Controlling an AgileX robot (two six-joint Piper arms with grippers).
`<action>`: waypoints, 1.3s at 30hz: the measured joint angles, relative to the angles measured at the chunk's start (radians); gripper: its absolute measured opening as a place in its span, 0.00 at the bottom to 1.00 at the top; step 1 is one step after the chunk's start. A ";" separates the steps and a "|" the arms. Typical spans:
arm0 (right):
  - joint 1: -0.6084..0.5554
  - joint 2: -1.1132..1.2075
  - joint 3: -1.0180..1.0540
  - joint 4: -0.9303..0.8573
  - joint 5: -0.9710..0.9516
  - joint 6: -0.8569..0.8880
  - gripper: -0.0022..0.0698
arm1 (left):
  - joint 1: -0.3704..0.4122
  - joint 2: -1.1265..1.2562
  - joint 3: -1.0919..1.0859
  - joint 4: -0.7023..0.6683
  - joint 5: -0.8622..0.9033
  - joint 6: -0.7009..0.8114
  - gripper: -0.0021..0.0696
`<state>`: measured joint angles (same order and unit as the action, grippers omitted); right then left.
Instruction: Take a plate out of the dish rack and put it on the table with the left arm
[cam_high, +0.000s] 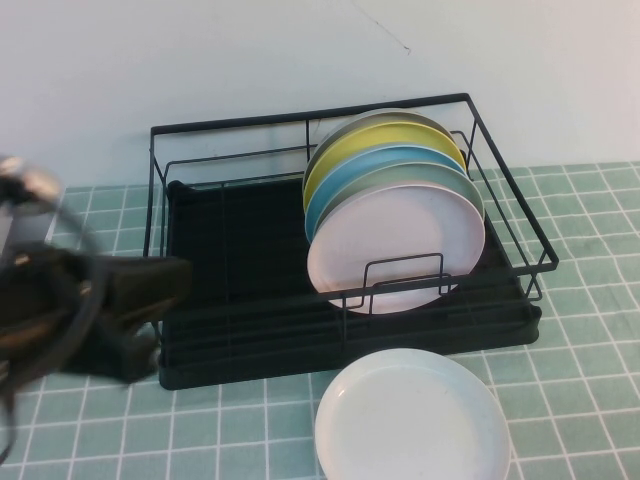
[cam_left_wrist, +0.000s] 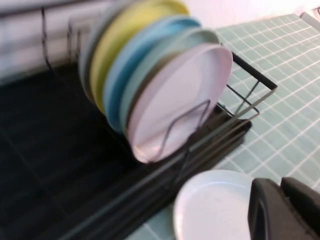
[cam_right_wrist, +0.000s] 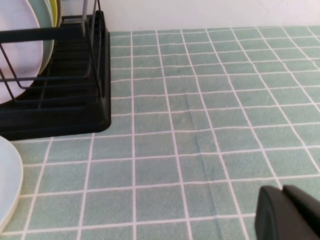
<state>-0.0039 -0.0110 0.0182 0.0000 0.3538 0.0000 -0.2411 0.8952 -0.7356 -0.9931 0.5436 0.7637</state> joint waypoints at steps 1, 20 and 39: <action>0.000 0.000 0.000 0.000 0.000 0.000 0.03 | 0.000 -0.048 0.000 0.055 0.003 -0.016 0.05; 0.000 0.000 0.000 0.000 0.000 0.000 0.03 | 0.000 -0.372 0.002 0.328 0.159 -0.147 0.03; 0.000 0.000 0.000 0.000 0.000 0.000 0.03 | 0.048 -0.456 0.070 0.381 0.191 -0.108 0.03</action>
<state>-0.0039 -0.0110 0.0182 0.0000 0.3538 0.0000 -0.1932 0.4389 -0.6658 -0.6124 0.7345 0.6561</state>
